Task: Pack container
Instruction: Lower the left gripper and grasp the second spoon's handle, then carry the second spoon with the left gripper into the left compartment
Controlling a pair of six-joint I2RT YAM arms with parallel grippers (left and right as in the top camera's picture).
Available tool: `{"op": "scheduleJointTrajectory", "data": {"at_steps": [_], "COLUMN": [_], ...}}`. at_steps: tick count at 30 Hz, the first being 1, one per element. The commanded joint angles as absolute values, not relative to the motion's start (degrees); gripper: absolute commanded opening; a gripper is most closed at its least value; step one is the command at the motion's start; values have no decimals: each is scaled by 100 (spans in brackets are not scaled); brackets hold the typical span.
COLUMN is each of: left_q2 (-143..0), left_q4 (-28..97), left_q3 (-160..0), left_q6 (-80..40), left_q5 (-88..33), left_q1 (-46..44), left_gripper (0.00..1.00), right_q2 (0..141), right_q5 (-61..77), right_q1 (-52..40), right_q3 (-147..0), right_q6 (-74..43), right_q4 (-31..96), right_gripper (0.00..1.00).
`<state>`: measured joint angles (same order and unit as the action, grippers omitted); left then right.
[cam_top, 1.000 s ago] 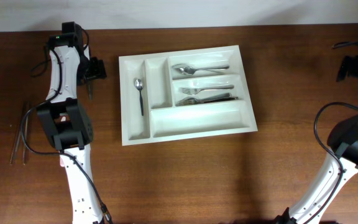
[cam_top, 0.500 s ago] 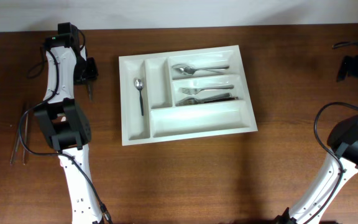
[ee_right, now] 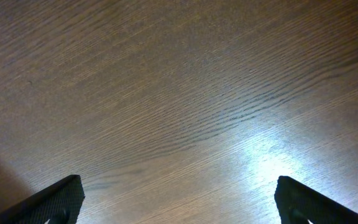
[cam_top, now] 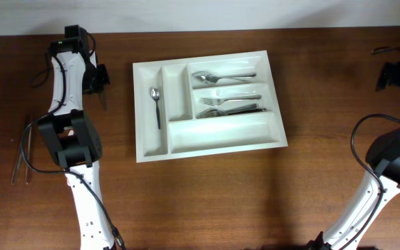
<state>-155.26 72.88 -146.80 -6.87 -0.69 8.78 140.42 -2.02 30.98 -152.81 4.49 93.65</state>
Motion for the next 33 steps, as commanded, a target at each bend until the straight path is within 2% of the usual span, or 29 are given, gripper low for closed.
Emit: {"op": "scheduleJointTrajectory", "data": {"at_steps": [1,9,18,23,33], "left_q2": [-15664,-15664,-15664,-15415,-15229], "left_q4": [7389,8005,9609,9671,9671], "left_q3": [-14724,-15141,-16894,-17272,-17189], "left_q6": [-670,-670,-679,-681,-1107], "left_q5": [-108,-115,-259,-1308,-1433], "left_q1": [917,915,722,449,-513], "left_gripper": [2,2,2,2,2], "right_q2": [14020,14020,14020,14020,14020], "right_q5": [-172,-172,-172,-172,-172], "right_q1": [3072,3072,3072,3072,3072], "right_q3": [-15262,-15262,-15262,-15262,-15262], "right_q6": [399,399,399,399,399], "right_q4": [9362,9362,9362,9362,9362], "right_gripper": [99,99,99,99,99]}}
